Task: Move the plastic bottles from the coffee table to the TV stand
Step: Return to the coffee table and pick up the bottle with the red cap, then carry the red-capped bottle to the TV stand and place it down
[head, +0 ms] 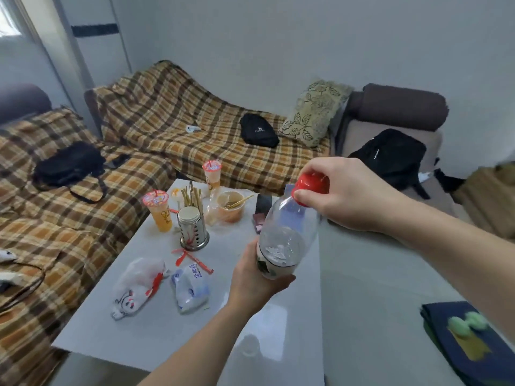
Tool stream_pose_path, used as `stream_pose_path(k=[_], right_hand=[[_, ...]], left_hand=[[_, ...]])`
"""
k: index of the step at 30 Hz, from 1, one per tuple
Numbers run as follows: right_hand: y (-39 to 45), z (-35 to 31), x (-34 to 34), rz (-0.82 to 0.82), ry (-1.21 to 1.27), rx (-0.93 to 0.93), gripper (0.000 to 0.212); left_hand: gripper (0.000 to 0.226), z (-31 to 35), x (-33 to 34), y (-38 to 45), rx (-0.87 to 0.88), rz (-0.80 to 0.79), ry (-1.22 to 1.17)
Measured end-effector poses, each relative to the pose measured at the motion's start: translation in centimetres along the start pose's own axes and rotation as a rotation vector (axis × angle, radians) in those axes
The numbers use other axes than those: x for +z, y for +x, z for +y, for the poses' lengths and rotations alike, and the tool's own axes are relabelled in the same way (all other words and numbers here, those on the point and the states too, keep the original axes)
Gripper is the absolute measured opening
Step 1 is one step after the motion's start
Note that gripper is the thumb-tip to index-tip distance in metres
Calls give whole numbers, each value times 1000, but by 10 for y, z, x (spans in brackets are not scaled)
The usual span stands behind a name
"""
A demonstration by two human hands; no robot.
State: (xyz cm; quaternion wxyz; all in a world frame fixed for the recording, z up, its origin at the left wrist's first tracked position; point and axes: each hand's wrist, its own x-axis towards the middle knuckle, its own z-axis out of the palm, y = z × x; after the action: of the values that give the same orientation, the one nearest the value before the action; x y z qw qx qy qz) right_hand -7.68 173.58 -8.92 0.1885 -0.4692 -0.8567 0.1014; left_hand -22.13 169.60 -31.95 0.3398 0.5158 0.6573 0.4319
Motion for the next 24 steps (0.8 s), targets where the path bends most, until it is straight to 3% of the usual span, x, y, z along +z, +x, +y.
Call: stream_pose_path(k=[12, 18, 24], right_hand=[[-185, 48, -91, 214, 20, 358, 22], [-321, 77, -141, 360, 52, 545, 20], [-482, 107, -189, 465, 38, 741, 27]], left_hand=[[64, 79, 104, -101, 173, -389, -38], [56, 124, 193, -190, 250, -588, -82], [63, 167, 288, -308, 324, -840, -101]])
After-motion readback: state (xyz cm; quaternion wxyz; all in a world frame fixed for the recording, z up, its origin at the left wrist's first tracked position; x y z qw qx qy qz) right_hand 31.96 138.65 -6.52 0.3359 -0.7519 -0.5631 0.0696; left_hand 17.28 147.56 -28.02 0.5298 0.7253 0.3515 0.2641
